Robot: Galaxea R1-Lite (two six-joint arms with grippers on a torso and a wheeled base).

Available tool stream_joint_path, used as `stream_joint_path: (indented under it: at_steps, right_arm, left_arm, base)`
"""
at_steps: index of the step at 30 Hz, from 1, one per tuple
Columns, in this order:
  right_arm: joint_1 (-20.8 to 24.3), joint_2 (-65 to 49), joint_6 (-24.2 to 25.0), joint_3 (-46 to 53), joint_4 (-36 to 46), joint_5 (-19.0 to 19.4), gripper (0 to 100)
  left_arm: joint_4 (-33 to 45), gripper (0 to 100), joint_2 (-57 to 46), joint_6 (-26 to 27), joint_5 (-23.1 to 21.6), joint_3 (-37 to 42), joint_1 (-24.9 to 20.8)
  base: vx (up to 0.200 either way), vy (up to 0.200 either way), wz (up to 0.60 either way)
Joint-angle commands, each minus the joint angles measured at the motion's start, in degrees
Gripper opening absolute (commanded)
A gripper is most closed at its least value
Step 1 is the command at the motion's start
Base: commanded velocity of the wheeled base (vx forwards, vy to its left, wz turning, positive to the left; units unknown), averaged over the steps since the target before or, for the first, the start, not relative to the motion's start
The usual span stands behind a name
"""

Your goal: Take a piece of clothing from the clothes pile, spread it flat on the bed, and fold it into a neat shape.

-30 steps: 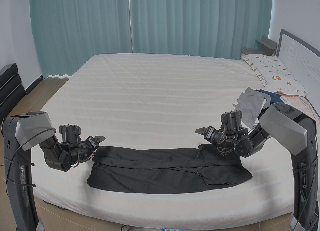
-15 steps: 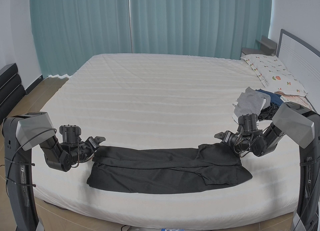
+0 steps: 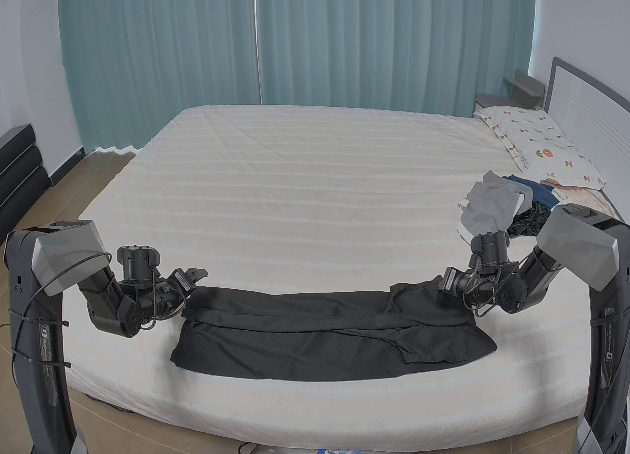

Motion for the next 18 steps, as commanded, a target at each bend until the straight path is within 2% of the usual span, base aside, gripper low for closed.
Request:
stream_joint_path:
  at_steps: [1,12,13,18]
  right_arm:
    - [-0.66,-0.21,-0.05,0.53,-0.03,0.0,0]
    - [-1.89,-0.65,-0.05,1.77,0.06,-0.44,0]
    - [-1.89,-0.65,-0.05,2.29,-0.03,-0.36,100]
    - [-1.98,-2.32,0.82,2.38,-0.12,-0.18,100]
  left_arm:
    - [-0.02,100,0.0,-0.05,-0.02,0.0,0.05]
    - [0.07,100,0.0,0.04,-0.02,0.0,-0.04]
    - [-0.02,100,0.0,0.04,-0.02,-0.09,0.05]
    - [-0.11,100,0.0,0.04,-0.02,-0.09,0.05]
  base:
    - [0.0,0.0,0.0]
    - [0.0,0.0,0.0]
    - [0.0,0.0,0.0]
    - [0.0,0.0,0.0]
